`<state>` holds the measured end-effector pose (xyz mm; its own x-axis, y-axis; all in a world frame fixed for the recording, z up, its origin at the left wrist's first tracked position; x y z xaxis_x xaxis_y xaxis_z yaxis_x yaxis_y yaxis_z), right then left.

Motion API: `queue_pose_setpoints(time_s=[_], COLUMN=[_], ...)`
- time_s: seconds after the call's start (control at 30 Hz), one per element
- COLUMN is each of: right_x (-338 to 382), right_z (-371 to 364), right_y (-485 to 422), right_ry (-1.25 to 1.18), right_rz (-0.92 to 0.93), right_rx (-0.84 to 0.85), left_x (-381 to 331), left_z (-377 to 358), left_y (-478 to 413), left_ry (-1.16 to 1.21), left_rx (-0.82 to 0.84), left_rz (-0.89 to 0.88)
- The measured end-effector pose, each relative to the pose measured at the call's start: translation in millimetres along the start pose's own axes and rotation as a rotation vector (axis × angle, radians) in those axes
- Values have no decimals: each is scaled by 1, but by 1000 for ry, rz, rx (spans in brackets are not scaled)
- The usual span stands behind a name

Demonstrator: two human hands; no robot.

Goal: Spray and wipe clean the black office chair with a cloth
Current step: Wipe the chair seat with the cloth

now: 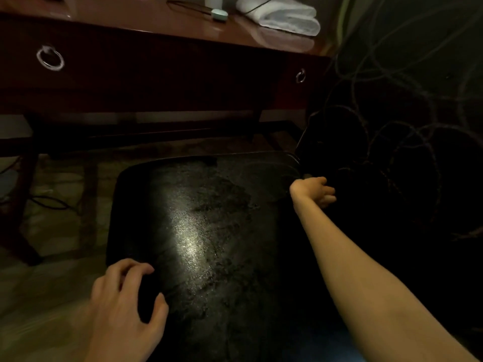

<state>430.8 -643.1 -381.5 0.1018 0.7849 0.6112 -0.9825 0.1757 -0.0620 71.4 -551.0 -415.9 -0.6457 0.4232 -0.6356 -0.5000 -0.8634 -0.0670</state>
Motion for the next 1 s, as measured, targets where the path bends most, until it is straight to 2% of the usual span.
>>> queue_pose_setpoints(time_s=[0.1,0.2,0.33,0.4,0.43,0.53,0.63,0.7,0.73,0.8,0.87,1.0], right_x=[16,20,11,4,1,-1,-7,-17,-22,-30,-31,-11], right_z=[-15,-28,-23,-18,-16,-1,22,35,36,27,13,-10], right_y=[13,66,174,196,196,166,104,56,37,13,6,0], right_ry=[47,85,-43,-63,-92,-273,-258,-163,-88,103,188,213], right_rz=[179,543,1006,1154,1171,1073,939,778,683,457,306,281], right_rx=[82,211,397,458,481,501,239,63,26,52,79,37], left_x=[0,1,-3,-4,-4,-3,-3,-4,-4,-4,-3,-1], left_z=[-1,-3,-1,-1,-1,-1,-2,-2,-2,-2,-3,-7], left_y=[-4,-5,-7,-8,-8,-7,-8,-8,-8,-9,-10,-13], left_ry=[16,1,-16,-26,-30,-41,-43,-40,-43,-51,-42,-31], left_rx=[-18,-30,-21,-14,-9,-2,-32,-59,-68,-79,-90,-106], left_rz=[-11,3,47,51,50,40,11,6,5,0,-3,-41])
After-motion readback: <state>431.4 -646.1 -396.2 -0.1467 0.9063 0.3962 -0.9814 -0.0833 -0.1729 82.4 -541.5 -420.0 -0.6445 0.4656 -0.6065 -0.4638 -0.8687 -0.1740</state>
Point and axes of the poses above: each hand's wrist, its own y-axis away from the middle knuckle, its own z-axis out of the back of the hand, x = y × z, the point moved 2 cm from there along -y, towards the middle knuckle, and after that the axes turned 10 degrees about z, right-handed, at the moved point
